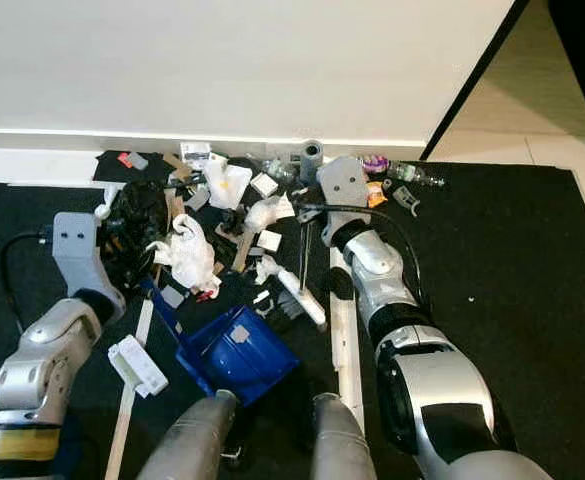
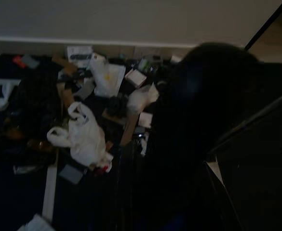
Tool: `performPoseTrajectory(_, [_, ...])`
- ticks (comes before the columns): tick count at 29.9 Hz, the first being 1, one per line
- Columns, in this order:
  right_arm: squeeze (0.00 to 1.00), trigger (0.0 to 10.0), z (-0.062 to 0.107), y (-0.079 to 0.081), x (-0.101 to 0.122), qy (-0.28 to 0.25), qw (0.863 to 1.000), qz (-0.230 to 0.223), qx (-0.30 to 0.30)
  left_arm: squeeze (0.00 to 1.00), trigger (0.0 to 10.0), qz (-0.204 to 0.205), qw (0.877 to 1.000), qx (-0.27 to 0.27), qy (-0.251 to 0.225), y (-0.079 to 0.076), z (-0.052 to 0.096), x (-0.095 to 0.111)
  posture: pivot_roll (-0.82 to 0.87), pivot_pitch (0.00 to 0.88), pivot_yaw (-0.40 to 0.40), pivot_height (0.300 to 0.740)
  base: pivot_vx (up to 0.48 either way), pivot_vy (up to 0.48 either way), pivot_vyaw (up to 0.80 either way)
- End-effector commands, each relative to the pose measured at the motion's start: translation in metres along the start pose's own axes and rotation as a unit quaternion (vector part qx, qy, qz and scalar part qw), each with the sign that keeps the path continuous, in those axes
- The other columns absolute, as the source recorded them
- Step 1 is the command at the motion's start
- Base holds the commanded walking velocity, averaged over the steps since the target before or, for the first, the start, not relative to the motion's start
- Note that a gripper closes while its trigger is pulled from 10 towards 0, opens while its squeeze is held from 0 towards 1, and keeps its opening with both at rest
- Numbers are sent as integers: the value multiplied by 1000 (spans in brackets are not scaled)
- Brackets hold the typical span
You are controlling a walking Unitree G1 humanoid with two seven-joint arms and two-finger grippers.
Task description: Sweep floor
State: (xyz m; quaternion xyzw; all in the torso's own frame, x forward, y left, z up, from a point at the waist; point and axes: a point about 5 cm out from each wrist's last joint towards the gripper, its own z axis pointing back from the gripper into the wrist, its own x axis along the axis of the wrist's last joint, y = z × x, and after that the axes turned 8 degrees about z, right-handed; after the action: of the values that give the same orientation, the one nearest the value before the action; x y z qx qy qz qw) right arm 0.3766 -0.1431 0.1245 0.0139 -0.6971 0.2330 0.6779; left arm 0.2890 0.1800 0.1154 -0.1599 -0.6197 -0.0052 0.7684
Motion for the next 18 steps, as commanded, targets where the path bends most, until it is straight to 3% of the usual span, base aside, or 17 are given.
performPoseTrajectory(1, [0, 10000, 14, -2, -30, 73, 997, 4, -14, 0, 10000, 48, 997, -65, 9, -24, -7, -12, 168, 314, -9, 740, 0, 0, 0])
performPoseTrajectory(4, [0, 10000, 15, -8, -29, 70, 997, 9, -30, 0, 10000, 42, 996, -77, 10, -29, -10, -13, 161, 313, -7, 740, 0, 0, 0])
performPoseTrajectory(8, [0, 10000, 15, -20, -22, 50, 997, 10, -64, 0, 10000, -4, 994, -104, 19, -38, -10, -19, 162, 314, -8, 740, 0, 0, 0])
performPoseTrajectory(14, [0, 10000, 14, -39, -9, 13, 995, -37, -87, 0, 10000, -27, 989, -145, 28, -50, -7, -29, 156, 310, -8, 740, 0, 0, 0])
performPoseTrajectory(15, [0, 10000, 14, -45, -7, 7, 993, -62, -96, 0, 10000, -35, 986, -160, 32, -55, -5, -31, 155, 309, -8, 740, 0, 0, 0])
performPoseTrajectory(18, [0, 10000, 17, -63, 0, -9, 990, -80, -112, 0, 10000, -38, 982, -181, 30, -66, 0, -34, 149, 304, -9, 740, 0, 0, 0])
